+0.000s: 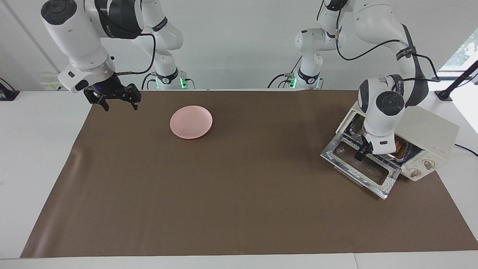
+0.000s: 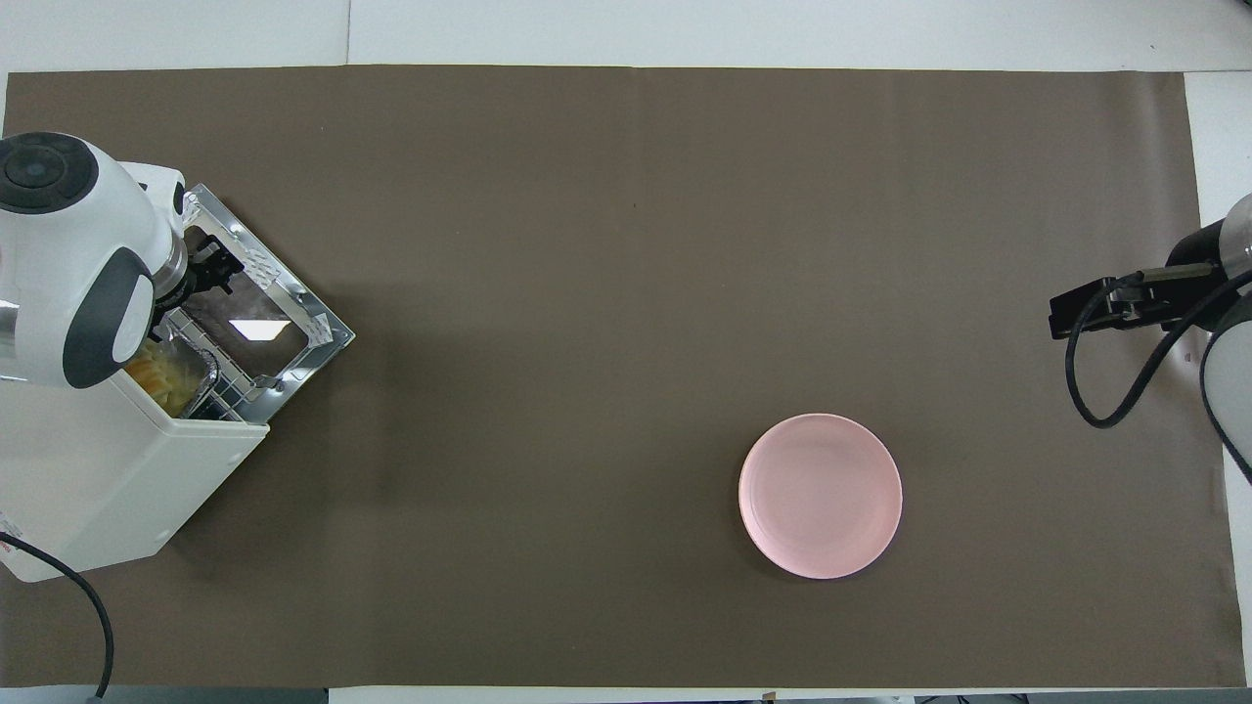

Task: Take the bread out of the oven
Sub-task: 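Reach the left gripper into the toaster oven toward the foil tray, then grasp the foil tray and pull it out of the oven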

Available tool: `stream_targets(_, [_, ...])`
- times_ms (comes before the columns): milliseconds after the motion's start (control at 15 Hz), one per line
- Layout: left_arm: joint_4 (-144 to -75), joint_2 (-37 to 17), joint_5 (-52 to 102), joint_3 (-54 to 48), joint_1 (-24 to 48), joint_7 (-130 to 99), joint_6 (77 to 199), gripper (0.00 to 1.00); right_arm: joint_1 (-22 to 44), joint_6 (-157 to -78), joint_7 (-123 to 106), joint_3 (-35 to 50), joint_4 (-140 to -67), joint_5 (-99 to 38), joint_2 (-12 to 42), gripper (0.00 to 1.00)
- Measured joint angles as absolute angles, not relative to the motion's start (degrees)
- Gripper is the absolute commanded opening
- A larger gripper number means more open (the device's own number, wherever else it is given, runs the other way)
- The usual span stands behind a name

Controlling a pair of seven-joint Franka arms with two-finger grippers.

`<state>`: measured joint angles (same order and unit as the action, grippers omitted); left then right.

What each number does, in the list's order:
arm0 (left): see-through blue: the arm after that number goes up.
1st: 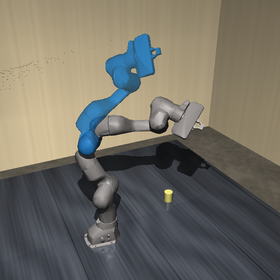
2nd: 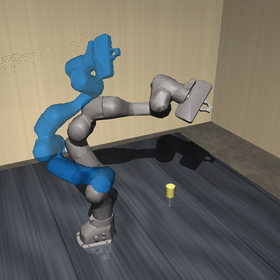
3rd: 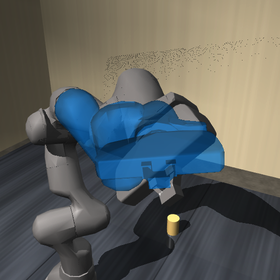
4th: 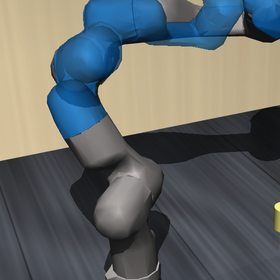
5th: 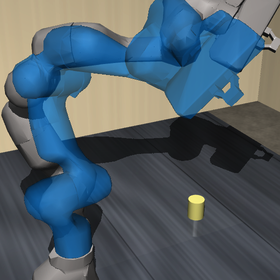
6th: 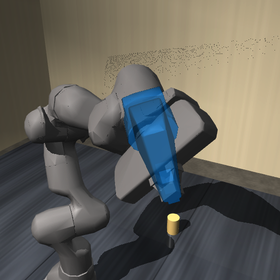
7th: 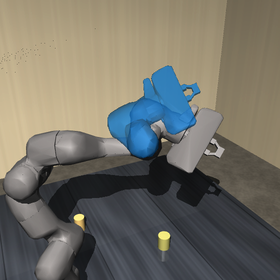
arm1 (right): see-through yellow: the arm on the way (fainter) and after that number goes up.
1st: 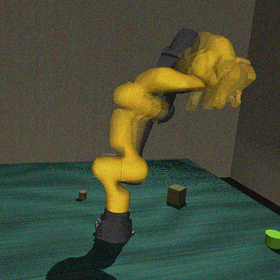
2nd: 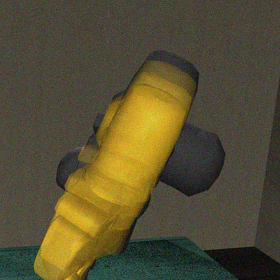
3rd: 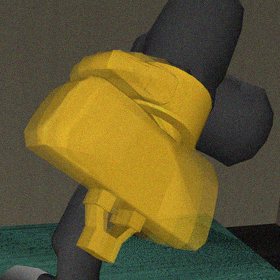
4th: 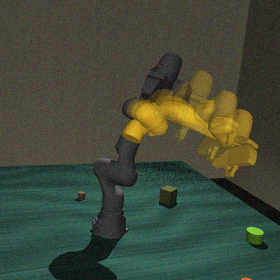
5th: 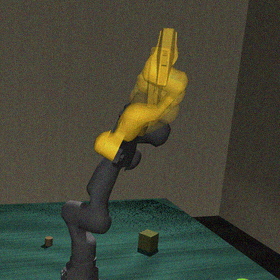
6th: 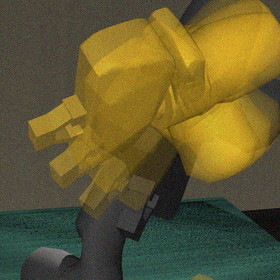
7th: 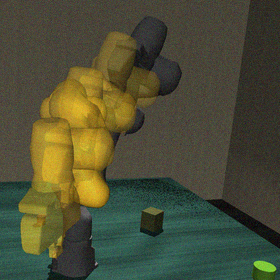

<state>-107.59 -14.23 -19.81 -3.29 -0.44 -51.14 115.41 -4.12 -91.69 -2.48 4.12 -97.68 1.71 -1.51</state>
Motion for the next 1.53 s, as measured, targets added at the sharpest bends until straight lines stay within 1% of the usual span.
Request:
stream_targets(66, [-107.6, -14.2, -19.8, -3.3, -0.5, -51.1, 115.5, 0.2, -4.1, -91.7, -2.5, 4.1, -97.7, 1.7, -1.5, 1.0])
stream_targets(133, [-107.6, -14.2, -19.8, -3.3, -0.5, -51.1, 115.5, 0.0, -4.1, -91.7, -2.5, 4.1, -97.7, 1.7, -1.5, 1.0])
stream_targets(465, [-107.7, -14.2, -19.9, -3.3, -0.7, -50.0, 115.9, 0.0, -4.1, -91.7, -2.5, 4.1, -97.7, 1.7, -1.5, 1.0])
stream_targets(665, [-106.9, -14.2, -20.1, -3.8, -0.1, -45.4, 117.1, 0.0, -4.1, -91.7, -2.5, 4.1, -97.7, 1.7, -1.5, 1.0])
stream_targets(797, [-104.5, -14.5, -20.1, -4.3, 2.7, -43.5, 117.4, 0.0, -4.1, -91.7, -2.5, 4.1, -97.7, 1.7, -1.5, 1.0])
stream_targets(1130, [-97.4, -17.3, -19.8, -5.0, 13.2, -38.3, 117.4, 0.0, -4.1, -91.7, -2.5, 4.1, -97.7, 1.7, -1.5, 1.0])
stream_targets(1329, [-95.2, -18.4, -14.1, -5.1, 18.3, -34.3, 118.3, 0.0, -4.1, -91.7, -2.5, 4.1, -97.7, 1.7, -1.5, 1.0])
stream_targets(1528, [-93.1, -19.7, -10.5, -5.1, 21.5, -32.4, 118.9, 0.0, -4.1, -91.7, -2.5, 4.1, -97.7, 1.7, -1.5, 1.0])
